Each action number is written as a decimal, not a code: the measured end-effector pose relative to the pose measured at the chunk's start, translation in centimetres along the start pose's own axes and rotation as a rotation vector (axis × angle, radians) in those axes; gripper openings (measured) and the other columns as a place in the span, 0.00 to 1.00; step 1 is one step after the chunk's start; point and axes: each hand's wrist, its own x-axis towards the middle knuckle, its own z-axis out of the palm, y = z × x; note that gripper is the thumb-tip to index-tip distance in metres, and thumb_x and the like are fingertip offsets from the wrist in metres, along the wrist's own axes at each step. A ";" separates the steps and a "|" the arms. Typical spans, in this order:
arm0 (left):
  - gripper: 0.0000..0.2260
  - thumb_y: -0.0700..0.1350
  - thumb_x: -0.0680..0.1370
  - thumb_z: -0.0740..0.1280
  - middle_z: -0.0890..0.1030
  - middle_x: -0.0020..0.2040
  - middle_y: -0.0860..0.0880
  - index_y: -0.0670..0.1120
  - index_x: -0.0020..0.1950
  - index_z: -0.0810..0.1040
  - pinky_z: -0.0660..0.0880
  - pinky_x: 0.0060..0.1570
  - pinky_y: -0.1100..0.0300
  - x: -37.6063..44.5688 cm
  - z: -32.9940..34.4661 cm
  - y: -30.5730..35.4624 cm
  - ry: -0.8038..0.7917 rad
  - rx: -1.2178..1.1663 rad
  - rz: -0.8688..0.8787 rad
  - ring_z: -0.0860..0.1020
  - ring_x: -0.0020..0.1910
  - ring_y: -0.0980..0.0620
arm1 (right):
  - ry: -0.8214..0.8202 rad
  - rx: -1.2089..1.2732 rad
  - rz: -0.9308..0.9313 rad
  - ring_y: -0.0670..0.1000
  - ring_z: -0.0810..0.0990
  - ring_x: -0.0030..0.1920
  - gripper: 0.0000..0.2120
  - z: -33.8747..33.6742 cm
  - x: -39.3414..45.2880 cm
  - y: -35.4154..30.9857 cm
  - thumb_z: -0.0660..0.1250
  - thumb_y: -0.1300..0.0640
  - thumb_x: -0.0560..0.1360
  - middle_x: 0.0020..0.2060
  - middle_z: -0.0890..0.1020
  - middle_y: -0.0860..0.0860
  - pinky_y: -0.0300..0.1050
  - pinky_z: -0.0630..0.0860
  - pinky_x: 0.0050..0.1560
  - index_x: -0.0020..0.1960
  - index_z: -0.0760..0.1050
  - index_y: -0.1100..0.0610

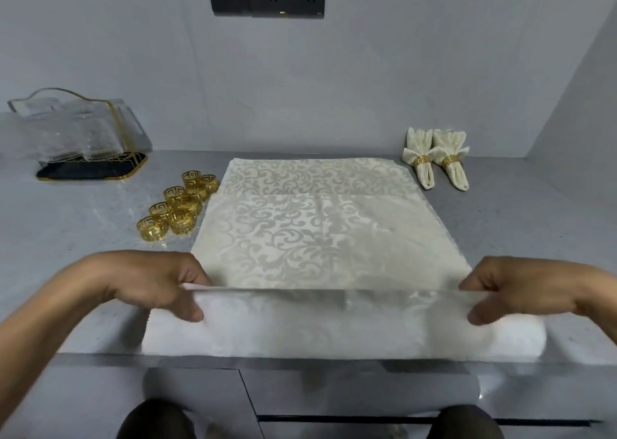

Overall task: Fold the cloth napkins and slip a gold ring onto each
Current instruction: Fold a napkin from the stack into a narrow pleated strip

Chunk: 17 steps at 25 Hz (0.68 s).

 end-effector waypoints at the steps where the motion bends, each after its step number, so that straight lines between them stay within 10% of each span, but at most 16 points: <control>1: 0.04 0.42 0.78 0.71 0.86 0.48 0.49 0.47 0.48 0.85 0.77 0.57 0.54 0.6 -0.4 -0.2 0.047 -0.013 -0.007 0.84 0.50 0.51 | 0.050 -0.015 0.008 0.48 0.80 0.39 0.04 -0.9 0.7 0.1 0.72 0.56 0.75 0.38 0.83 0.46 0.43 0.76 0.45 0.42 0.82 0.55; 5: 0.04 0.43 0.76 0.73 0.86 0.49 0.48 0.46 0.50 0.85 0.79 0.53 0.53 4.8 -2.9 -2.0 0.589 -0.138 -0.082 0.84 0.50 0.47 | 0.582 -0.085 0.097 0.50 0.81 0.46 0.03 -4.2 6.5 1.3 0.73 0.55 0.74 0.47 0.84 0.48 0.46 0.77 0.49 0.48 0.82 0.52; 8: 0.21 0.52 0.74 0.73 0.77 0.65 0.50 0.51 0.66 0.75 0.75 0.58 0.51 7.4 -2.1 -3.1 1.066 0.233 -0.044 0.77 0.61 0.47 | 0.883 -0.054 0.219 0.55 0.76 0.60 0.28 -4.6 9.7 2.7 0.74 0.48 0.72 0.66 0.75 0.52 0.51 0.73 0.57 0.69 0.71 0.51; 10: 0.26 0.62 0.74 0.69 0.73 0.68 0.59 0.57 0.70 0.71 0.72 0.63 0.56 7.5 0.3 -2.6 0.947 0.385 0.195 0.73 0.64 0.56 | 0.989 -0.162 0.104 0.55 0.71 0.68 0.33 -2.2 9.9 2.9 0.71 0.43 0.73 0.73 0.68 0.49 0.53 0.70 0.64 0.75 0.64 0.48; 13: 0.30 0.72 0.72 0.58 0.65 0.70 0.68 0.63 0.72 0.69 0.56 0.69 0.69 8.2 3.6 -2.0 0.596 0.470 0.274 0.62 0.69 0.67 | 0.734 -0.407 -0.261 0.43 0.66 0.71 0.30 3.0 9.8 0.9 0.58 0.32 0.75 0.73 0.66 0.40 0.44 0.65 0.71 0.74 0.66 0.42; 17: 0.32 0.75 0.74 0.48 0.70 0.70 0.64 0.61 0.66 0.77 0.64 0.69 0.68 8.5 4.5 -2.1 0.647 0.367 0.310 0.65 0.71 0.65 | 0.726 -0.383 -0.293 0.41 0.73 0.66 0.32 5.2 9.8 0.7 0.45 0.28 0.77 0.66 0.76 0.38 0.36 0.66 0.67 0.63 0.79 0.42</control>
